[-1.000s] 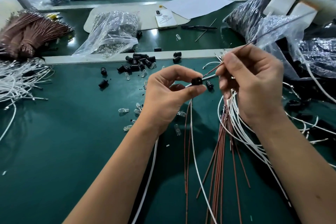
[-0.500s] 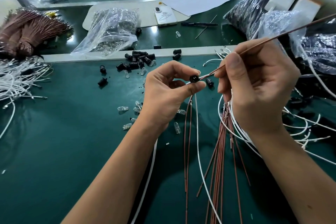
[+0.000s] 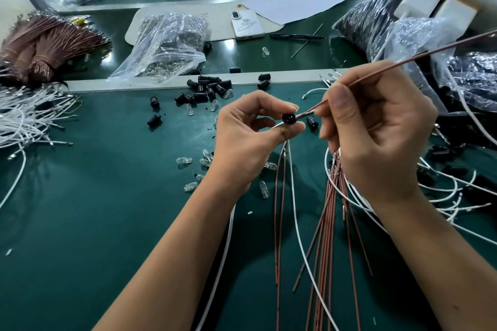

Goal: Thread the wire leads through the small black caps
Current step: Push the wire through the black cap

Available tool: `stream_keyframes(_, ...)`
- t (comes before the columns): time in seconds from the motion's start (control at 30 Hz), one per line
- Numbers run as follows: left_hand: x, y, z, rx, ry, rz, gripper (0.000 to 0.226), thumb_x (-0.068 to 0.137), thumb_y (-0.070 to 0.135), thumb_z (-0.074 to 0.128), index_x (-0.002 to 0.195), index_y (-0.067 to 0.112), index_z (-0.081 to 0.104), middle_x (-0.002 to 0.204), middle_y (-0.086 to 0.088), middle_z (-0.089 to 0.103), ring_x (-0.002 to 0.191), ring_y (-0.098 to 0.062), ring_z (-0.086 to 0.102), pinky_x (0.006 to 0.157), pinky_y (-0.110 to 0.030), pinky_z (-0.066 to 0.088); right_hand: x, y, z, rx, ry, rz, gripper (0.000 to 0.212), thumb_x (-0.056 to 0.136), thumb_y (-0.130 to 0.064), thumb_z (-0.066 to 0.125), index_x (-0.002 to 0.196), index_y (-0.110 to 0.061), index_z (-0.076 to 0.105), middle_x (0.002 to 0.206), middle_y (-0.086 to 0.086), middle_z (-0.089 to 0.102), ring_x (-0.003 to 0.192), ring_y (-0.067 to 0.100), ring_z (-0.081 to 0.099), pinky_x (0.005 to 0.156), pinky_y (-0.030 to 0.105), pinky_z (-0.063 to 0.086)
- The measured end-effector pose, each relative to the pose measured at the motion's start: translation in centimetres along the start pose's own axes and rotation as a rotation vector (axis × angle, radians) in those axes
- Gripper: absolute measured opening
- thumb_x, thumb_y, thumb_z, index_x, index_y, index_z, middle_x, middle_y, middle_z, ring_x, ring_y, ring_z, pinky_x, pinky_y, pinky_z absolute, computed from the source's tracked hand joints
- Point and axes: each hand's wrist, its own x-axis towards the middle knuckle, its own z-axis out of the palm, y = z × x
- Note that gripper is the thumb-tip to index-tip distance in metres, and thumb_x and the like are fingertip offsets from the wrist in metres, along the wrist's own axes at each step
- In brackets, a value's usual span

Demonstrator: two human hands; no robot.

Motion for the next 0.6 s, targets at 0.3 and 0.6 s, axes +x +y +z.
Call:
stream_keyframes(0.3,0.05,-0.11,0.03,0.021,0.015,-0.009,0.028,0.067,-0.004,0.085,0.077,0.018,0.071,0.086,-0.005,0.072,0.087,-0.025,0.064,0.086,-0.042,0.052,-0.05,0.13,0.06,0.005,-0.021,0.006,0.011,0.104,-0.01,0.063,0.096,-0.003,0.061,0.073,0.009,0.067,0.05,0.022,0.064,0.045,0.03,0.045)
stream_keyframes(0.6,-0.06,-0.05,0.14,0.026,0.009,-0.011,0.024,0.067,-0.002,0.084,0.078,0.015,0.071,0.086,-0.006,0.073,0.085,-0.024,0.065,0.088,-0.045,0.054,-0.11,0.2,0.1,-0.027,-0.049,-0.012,0.011,0.105,-0.012,0.063,0.096,-0.006,0.061,0.071,0.007,0.067,0.051,0.019,0.064,0.044,0.034,0.045)
